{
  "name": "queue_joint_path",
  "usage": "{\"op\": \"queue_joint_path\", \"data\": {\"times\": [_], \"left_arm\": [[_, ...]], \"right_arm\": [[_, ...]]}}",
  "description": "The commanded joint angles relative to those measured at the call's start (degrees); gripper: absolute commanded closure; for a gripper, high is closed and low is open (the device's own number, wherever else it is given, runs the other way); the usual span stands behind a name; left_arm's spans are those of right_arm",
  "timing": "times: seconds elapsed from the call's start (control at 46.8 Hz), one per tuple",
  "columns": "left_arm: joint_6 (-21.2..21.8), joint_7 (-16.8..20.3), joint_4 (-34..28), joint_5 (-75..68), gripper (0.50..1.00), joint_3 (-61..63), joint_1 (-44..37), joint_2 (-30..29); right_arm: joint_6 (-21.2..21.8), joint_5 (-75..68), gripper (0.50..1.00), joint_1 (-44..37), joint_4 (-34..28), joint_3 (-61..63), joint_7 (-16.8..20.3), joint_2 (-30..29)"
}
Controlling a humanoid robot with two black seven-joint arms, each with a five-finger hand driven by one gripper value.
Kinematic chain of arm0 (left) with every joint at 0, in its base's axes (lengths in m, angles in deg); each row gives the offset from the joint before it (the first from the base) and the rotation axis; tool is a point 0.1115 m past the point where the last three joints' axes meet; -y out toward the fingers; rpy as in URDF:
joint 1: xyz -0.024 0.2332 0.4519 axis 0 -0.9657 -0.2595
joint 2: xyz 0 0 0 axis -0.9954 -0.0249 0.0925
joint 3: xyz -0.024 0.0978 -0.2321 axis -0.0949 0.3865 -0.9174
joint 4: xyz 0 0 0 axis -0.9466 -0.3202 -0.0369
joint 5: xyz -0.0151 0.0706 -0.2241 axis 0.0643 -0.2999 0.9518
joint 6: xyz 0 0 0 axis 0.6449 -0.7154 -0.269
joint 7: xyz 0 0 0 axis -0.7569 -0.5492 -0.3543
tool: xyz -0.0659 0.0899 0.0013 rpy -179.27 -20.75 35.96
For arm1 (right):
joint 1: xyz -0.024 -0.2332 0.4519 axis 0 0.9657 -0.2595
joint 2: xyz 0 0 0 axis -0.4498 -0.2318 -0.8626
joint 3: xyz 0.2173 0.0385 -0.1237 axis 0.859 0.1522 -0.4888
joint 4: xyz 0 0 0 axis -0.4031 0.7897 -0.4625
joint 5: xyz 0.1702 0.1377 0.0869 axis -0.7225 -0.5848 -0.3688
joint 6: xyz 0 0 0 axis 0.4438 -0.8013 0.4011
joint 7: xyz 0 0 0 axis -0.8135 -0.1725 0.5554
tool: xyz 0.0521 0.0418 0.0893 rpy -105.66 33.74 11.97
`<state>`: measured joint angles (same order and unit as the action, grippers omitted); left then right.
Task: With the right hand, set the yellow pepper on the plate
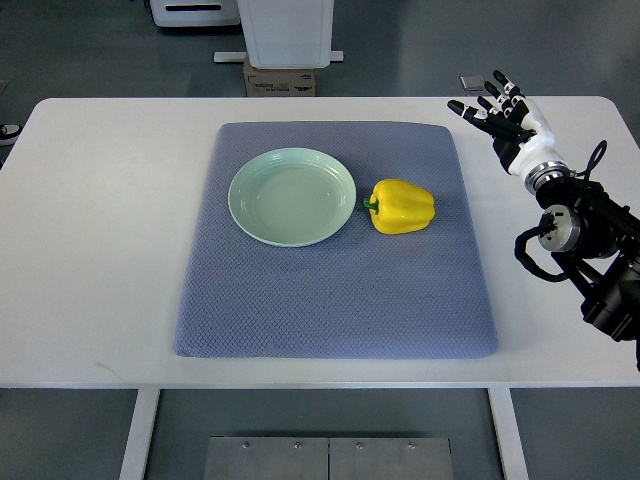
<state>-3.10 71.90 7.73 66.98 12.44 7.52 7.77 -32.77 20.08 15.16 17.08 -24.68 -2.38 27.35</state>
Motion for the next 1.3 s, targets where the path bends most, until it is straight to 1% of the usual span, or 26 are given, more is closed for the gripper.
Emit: {"op": "queue_joint_path", "data": {"times": [0.0,0.192,0.641,1.132,1.217,1.281], "left_arm": [[0.0,0.0,0.0,0.0,0.500,0.0,0.0,0.0],[0.0,0.0,0.0,0.0,0.500,0.0,0.0,0.0],[0.0,0.0,0.0,0.0,0.500,0.0,0.0,0.0],[0.0,0.0,0.0,0.0,0.500,0.0,0.0,0.0],[0.0,0.0,0.0,0.0,0.500,0.0,0.0,0.0],[0.0,0.0,0.0,0.0,0.500,0.0,0.0,0.0]], "right_arm": [[1.0,0.0,0.500,-0.2,0.1,0.0,0.0,0.1],[3.5,-0.1,0.500,-0.5,0.1,0.1,-0.1,0.2],[3.5,-0.1,0.500,-0.4,0.1,0.1,0.2,0.0],[3.5,0.0,0.500,-0.1,1.8,0.3,-0.1,0.0],[3.4,0.0,0.500,0.1,1.8,0.1,-0.4,0.0],[3.5,0.0,0.500,0.2,1.7,0.0,-1.2,0.0]]}}
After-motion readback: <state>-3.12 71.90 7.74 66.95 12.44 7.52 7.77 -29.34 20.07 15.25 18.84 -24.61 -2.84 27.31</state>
